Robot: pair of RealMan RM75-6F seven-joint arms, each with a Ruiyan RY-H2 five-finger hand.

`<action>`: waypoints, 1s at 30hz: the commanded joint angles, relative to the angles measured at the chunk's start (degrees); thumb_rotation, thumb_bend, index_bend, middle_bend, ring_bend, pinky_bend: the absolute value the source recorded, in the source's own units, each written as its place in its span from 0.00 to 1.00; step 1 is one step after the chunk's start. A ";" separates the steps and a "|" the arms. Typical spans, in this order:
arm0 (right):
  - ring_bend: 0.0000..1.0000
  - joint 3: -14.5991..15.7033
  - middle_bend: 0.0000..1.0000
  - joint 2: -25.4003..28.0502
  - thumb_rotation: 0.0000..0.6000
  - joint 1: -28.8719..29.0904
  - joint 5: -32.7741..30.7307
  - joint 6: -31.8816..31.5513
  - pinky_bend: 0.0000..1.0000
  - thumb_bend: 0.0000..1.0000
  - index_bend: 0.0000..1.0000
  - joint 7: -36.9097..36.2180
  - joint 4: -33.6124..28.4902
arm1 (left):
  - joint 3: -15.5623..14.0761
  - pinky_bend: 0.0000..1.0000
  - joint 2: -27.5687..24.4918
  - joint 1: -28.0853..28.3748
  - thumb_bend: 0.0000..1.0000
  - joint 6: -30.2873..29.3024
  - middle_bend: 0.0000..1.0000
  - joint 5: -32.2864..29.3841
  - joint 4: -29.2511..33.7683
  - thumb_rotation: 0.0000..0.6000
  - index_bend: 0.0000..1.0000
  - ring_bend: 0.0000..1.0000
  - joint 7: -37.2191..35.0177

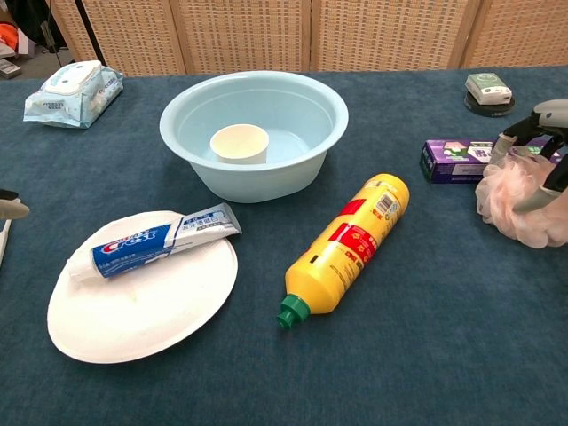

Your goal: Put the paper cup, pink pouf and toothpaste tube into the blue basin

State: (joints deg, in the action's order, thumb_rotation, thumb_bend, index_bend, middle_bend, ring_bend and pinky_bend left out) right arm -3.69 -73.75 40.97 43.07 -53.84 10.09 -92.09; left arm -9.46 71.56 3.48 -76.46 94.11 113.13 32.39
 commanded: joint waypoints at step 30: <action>0.46 -12.86 0.46 6.15 1.00 8.31 -9.23 -8.62 0.50 0.20 0.72 18.72 -17.01 | 1.03 0.11 -3.08 -0.05 0.33 -1.61 0.00 0.48 1.64 1.00 0.01 0.00 -4.63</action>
State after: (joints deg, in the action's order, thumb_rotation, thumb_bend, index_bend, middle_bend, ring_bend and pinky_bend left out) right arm -15.12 -67.53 47.56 35.35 -61.54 27.00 -107.93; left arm -8.53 68.70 3.42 -77.97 94.63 114.63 28.04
